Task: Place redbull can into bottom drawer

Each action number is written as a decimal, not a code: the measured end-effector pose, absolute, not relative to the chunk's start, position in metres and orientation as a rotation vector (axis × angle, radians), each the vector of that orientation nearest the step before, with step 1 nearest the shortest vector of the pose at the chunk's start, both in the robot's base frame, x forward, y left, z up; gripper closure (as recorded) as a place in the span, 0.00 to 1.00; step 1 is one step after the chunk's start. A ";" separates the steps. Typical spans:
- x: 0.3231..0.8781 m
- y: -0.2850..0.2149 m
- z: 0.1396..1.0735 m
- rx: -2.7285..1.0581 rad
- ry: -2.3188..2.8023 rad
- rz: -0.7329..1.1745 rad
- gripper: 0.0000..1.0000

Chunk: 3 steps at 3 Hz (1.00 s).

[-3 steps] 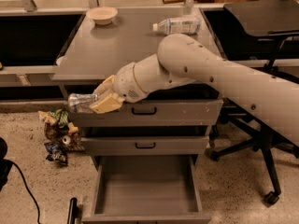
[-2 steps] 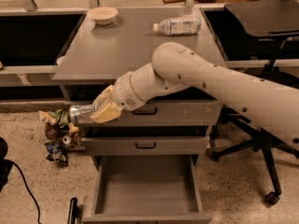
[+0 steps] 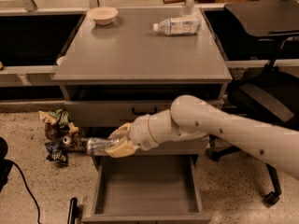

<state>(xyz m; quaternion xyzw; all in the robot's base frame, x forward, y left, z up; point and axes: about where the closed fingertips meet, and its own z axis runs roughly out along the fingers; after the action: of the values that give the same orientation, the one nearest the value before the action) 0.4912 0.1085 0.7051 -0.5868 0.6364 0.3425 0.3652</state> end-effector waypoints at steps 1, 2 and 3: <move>0.467 0.085 0.655 -1.404 1.684 0.903 1.00; 0.450 0.069 0.608 -1.313 1.725 0.971 1.00; 0.449 0.071 0.602 -1.303 1.729 0.990 1.00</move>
Offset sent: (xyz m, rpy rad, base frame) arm -0.0592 -0.0617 -0.1599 0.1485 0.2051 -0.1782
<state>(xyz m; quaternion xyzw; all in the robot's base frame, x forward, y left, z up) 0.4487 0.0705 0.6018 -0.5082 0.6743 0.3861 0.3714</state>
